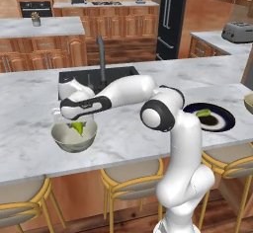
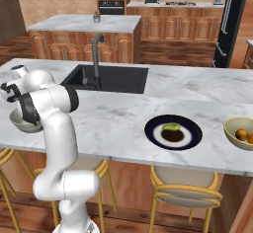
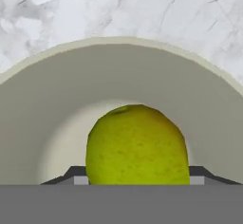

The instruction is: Take the fruits from the plate on the dining counter and place two fruits in each bowl.

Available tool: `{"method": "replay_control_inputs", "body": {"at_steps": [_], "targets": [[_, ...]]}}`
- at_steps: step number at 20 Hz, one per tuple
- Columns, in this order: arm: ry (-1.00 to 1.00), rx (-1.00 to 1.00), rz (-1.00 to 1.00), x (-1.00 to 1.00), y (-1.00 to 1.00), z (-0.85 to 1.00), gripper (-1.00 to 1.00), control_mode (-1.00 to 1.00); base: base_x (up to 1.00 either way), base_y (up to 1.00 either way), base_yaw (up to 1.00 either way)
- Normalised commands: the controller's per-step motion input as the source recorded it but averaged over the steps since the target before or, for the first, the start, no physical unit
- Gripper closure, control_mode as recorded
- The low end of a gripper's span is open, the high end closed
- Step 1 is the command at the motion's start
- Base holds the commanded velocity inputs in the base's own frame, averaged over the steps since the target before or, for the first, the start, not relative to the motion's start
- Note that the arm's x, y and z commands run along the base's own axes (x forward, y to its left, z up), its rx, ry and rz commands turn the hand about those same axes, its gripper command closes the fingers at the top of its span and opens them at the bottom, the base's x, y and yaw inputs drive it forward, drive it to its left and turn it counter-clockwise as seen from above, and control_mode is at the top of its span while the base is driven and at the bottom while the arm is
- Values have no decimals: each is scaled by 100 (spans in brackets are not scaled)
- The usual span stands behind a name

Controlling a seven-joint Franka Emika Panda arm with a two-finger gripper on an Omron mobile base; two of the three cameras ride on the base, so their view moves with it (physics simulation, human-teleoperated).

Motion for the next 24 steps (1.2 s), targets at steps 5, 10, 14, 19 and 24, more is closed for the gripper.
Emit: {"method": "replay_control_inputs", "body": {"at_steps": [5, 10, 14, 19, 24], "targets": [[0, 4, -14, -5, 10, -21, 100, -100, 0, 0, 0], [0, 3, -13, -1, 9, -24, 100, -100, 0, 0, 0], [0, 4, -11, -2, 6, -19, 100, -100, 0, 0, 0], [0, 6, -5, -2, 2, -3, -100, -100, 0, 0, 0], [0, 11, 0, -19, 0, 5, -100, -100, 0, 0, 0]]}}
